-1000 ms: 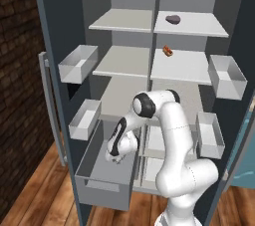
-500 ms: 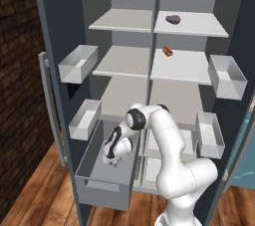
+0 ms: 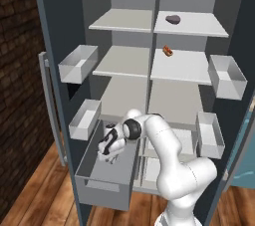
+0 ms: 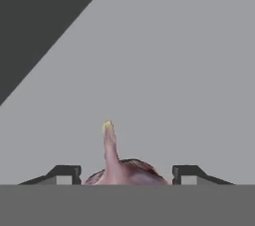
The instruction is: Take the garlic and eggplant from the fridge shelf and place them in the freezer drawer to begin freezing them.
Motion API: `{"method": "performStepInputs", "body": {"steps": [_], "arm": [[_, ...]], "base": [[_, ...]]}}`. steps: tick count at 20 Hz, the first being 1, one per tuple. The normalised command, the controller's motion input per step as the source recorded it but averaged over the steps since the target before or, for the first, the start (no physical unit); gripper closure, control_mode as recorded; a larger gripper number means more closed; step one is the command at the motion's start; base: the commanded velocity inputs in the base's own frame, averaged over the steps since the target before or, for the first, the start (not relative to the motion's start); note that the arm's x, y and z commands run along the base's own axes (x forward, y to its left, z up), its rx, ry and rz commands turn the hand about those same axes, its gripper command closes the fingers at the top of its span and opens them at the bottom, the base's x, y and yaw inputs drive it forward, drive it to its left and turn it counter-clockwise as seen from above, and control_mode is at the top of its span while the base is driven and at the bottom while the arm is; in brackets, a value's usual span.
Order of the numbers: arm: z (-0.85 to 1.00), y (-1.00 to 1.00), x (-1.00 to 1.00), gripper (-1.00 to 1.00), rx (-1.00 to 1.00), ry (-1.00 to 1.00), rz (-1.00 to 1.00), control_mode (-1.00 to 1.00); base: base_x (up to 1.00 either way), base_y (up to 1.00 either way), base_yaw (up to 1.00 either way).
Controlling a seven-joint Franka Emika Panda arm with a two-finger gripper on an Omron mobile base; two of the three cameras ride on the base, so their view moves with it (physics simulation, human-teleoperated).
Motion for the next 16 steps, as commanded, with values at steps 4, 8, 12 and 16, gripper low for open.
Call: {"method": "performStepInputs", "body": {"steps": [4,8,12,16], "arm": [[0.09,0.00,-0.42,-1.00,0.00,-0.11,0.00,-1.00],[0.36,-0.03,-0.88,-1.00,0.00,-0.23,0.00,-1.00],[0.81,-0.03,-1.00,-1.00,0.00,-0.33,-0.04,-1.00],[1.00,-0.10,-1.00,-1.00,0.00,-0.37,-0.07,-1.00]], "base": [[0.00,0.00,0.00],[0.00,0.00,0.00],[0.00,0.00,0.00],[0.00,0.00,0.00]]}}
